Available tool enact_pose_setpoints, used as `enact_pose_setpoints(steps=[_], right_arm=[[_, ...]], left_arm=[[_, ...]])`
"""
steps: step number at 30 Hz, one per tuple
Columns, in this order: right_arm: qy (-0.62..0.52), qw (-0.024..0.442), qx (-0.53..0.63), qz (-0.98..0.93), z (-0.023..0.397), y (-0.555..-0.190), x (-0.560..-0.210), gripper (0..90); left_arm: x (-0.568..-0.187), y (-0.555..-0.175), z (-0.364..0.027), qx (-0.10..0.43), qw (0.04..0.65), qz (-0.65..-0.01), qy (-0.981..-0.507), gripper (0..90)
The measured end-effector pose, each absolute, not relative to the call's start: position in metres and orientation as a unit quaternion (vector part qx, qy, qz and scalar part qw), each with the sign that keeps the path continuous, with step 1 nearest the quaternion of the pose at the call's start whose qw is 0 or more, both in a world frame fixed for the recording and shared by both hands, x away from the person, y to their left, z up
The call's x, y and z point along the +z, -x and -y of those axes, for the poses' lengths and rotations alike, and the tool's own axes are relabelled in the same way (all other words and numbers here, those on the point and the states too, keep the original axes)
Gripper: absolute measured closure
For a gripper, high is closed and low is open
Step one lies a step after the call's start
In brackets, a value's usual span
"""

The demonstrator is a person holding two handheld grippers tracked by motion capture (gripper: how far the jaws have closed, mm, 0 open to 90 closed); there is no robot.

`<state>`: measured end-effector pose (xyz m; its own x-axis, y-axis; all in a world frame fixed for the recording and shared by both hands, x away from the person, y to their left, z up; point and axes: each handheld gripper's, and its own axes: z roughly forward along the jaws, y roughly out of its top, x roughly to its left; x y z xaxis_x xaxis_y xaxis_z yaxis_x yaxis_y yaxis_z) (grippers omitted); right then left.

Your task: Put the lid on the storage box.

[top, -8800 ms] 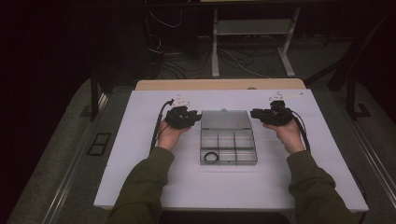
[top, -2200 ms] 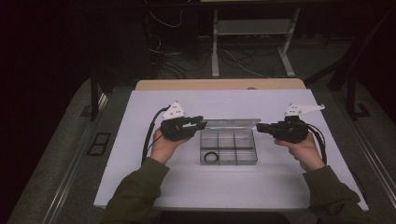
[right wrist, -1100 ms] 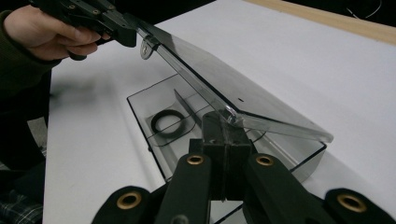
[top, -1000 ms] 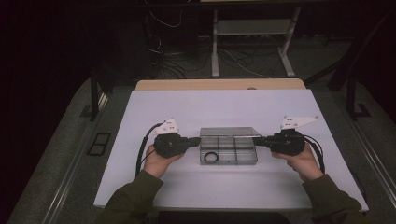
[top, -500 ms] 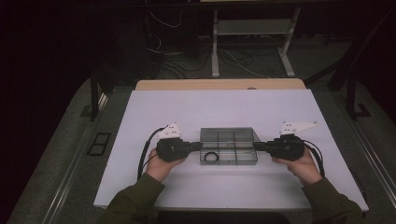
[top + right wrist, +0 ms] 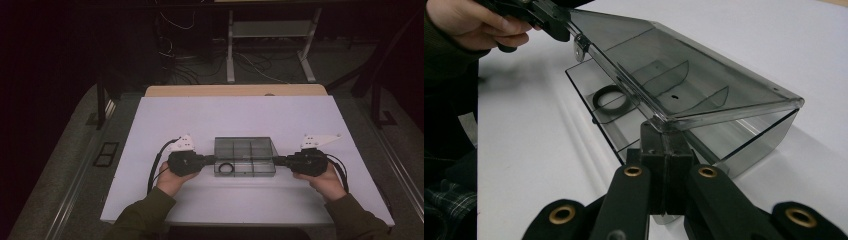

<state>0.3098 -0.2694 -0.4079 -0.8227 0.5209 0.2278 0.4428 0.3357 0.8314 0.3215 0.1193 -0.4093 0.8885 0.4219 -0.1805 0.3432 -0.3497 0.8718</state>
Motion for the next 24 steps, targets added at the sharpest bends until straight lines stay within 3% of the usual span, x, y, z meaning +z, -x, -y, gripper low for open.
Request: enact_pose_setpoints(steps=[24], right_arm=[[-0.302, 0.051, 0.470, -0.828, 0.274, -0.299, -0.421, 89.4]], left_arm=[[-0.424, -0.313, -0.117, 0.042, 0.492, -0.231, -0.838, 87.9]])
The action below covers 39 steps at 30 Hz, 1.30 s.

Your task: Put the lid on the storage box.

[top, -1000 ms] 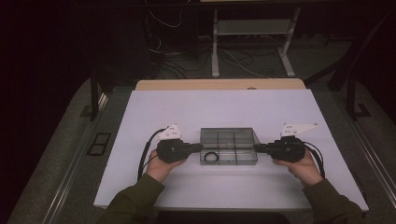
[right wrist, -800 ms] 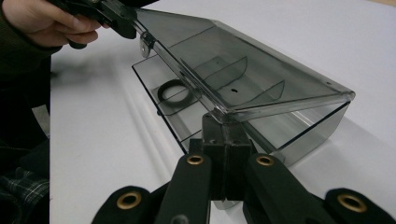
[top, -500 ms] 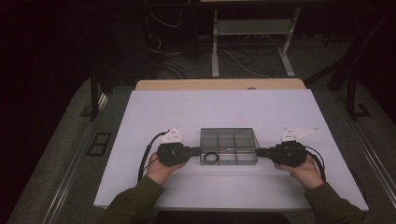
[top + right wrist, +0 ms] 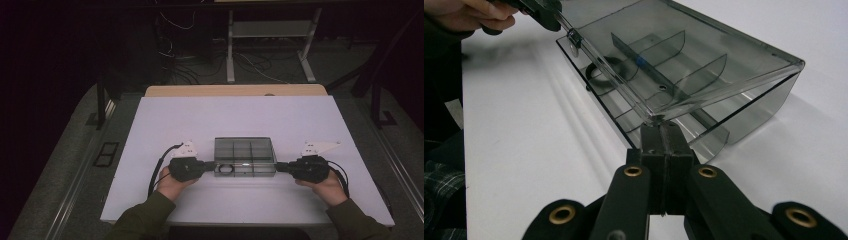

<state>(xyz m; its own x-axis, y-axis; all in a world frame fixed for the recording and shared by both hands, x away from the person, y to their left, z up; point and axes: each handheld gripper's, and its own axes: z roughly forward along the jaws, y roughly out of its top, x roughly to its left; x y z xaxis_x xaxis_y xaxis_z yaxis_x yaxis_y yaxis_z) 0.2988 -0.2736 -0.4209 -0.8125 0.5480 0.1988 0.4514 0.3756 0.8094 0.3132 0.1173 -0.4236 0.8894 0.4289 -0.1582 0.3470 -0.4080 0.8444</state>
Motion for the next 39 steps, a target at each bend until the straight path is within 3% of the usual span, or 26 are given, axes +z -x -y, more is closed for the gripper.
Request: enact_pose_setpoints(steps=[39], right_arm=[[-0.308, 0.056, 0.426, -0.849, 0.273, -0.299, -0.433, 88.2]], left_arm=[[-0.434, -0.314, -0.123, 0.044, 0.445, -0.244, -0.861, 85.3]])
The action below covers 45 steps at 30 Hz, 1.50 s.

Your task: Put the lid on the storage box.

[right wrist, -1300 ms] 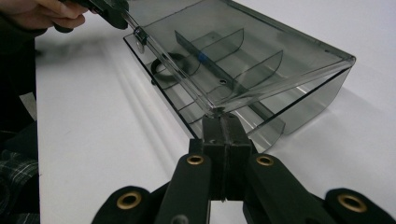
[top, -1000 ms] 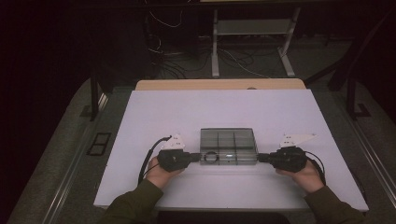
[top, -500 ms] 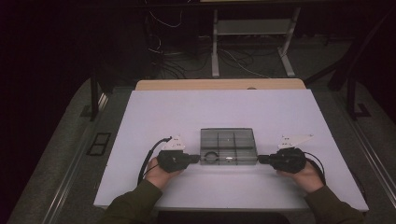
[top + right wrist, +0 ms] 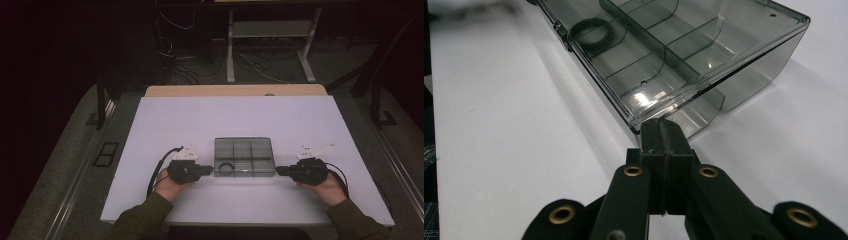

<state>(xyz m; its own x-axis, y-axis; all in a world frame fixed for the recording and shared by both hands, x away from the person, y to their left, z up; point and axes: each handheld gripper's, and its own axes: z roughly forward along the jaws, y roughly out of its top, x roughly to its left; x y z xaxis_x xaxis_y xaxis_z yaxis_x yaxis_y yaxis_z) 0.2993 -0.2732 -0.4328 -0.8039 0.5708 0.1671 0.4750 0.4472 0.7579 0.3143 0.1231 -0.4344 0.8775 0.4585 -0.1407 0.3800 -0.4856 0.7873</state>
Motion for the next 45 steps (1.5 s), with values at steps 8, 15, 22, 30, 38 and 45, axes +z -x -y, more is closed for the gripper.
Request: enact_pose_setpoints(steps=[8, 15, 22, 30, 38, 45], right_arm=[[-0.329, 0.059, 0.431, -0.838, 0.280, -0.300, -0.432, 69.3], [-0.349, 0.075, 0.440, -0.824, 0.288, -0.299, -0.433, 49.4], [-0.377, 0.097, 0.443, -0.808, 0.294, -0.294, -0.437, 30.1], [-0.376, 0.126, 0.457, -0.796, 0.300, -0.282, -0.439, 14.7], [-0.382, 0.135, 0.460, -0.790, 0.299, -0.273, -0.443, 11.9], [-0.385, 0.140, 0.457, -0.789, 0.301, -0.266, -0.446, 11.9]], left_arm=[[-0.434, -0.316, -0.133, 0.048, 0.448, -0.262, -0.853, 69.7], [-0.432, -0.315, -0.145, 0.054, 0.458, -0.280, -0.842, 55.4], [-0.434, -0.310, -0.159, 0.064, 0.466, -0.288, -0.834, 39.3], [-0.437, -0.300, -0.178, 0.076, 0.482, -0.297, -0.821, 25.3], [-0.441, -0.296, -0.187, 0.083, 0.482, -0.303, -0.818, 13.0], [-0.444, -0.296, -0.186, 0.093, 0.472, -0.306, -0.822, 1.1]])
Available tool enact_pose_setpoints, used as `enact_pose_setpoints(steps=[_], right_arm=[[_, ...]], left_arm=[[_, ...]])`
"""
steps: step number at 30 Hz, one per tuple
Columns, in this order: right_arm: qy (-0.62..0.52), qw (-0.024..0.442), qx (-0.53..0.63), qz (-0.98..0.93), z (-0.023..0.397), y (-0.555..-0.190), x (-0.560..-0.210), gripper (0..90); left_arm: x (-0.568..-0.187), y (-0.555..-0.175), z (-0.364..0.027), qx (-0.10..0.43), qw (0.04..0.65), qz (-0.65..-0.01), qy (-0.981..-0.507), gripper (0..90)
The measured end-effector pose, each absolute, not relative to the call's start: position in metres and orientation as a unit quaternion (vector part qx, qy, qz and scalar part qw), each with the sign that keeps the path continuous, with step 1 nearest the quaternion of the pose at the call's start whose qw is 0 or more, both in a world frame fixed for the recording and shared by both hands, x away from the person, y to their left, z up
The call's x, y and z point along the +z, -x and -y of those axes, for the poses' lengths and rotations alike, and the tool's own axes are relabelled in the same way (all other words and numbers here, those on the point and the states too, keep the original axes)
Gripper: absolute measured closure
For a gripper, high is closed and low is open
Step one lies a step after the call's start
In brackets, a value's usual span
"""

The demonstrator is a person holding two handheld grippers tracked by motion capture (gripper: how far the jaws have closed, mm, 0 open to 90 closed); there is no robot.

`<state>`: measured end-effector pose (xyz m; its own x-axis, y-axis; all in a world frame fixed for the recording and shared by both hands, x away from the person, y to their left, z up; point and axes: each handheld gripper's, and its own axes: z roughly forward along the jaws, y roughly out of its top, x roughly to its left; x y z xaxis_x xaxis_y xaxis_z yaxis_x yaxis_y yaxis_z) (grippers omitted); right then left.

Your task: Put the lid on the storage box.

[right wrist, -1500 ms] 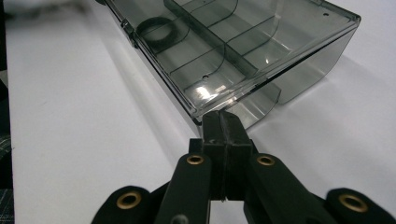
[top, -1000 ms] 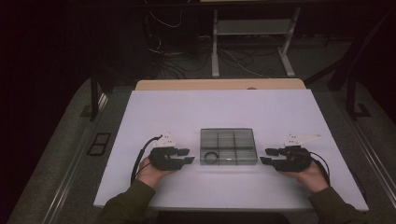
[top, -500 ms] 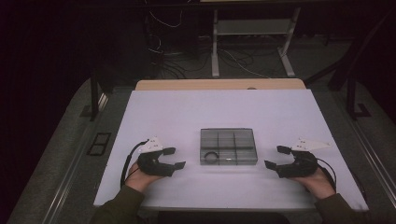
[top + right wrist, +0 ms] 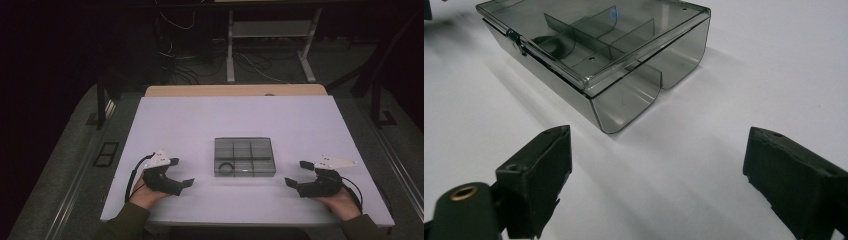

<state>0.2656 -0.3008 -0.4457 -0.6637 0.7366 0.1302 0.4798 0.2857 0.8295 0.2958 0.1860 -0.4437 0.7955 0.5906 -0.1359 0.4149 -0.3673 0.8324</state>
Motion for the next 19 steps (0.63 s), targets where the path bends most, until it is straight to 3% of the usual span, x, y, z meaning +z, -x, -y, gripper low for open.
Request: enact_pose_setpoints(steps=[19], right_arm=[[-0.378, 0.142, 0.457, -0.793, 0.2987, -0.2657, -0.4474, 11.9]], left_arm=[[-0.4434, -0.2945, -0.1854, 0.099, 0.467, -0.306, -0.824, 0.0]])
